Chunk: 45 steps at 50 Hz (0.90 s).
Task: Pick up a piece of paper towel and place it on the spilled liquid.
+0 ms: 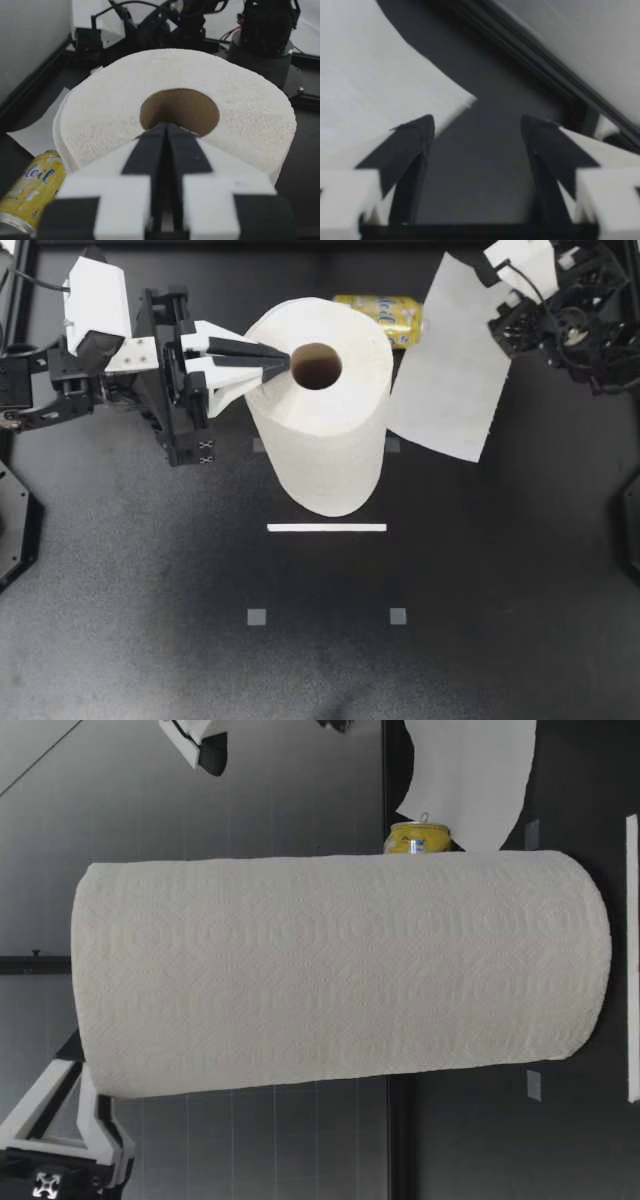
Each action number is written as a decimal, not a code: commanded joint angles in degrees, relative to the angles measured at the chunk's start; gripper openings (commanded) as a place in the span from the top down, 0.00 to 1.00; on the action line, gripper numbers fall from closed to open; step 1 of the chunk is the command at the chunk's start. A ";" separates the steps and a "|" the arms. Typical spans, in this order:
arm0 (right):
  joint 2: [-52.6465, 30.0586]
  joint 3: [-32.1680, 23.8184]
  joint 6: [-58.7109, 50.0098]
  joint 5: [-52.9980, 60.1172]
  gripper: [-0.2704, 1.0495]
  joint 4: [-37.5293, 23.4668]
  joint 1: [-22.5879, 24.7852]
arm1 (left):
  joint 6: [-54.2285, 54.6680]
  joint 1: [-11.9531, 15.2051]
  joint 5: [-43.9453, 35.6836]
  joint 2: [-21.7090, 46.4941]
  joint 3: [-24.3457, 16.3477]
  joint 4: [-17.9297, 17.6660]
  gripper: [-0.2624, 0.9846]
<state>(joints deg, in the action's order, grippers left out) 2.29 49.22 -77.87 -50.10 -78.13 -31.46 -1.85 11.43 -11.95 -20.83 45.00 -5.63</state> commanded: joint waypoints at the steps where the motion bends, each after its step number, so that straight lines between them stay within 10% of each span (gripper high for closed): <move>1: 2.99 -1.85 2.99 -3.16 0.28 3.34 2.29 | -0.09 0.00 -0.79 -0.70 -0.79 0.26 0.71; 23: 23.47 -2.29 3.52 -3.08 0.29 18.19 25.31 | 0.00 -2.55 -7.03 -3.25 -0.09 2.02 0.71; 45: 29.09 -2.46 -1.85 45.62 0.56 18.90 29.71 | 0.70 -8.17 -7.03 -7.91 2.20 3.16 0.71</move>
<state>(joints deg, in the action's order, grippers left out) 31.11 48.16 -79.80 -10.81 -58.80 -2.02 -1.41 3.96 -19.07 -27.33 47.81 -2.55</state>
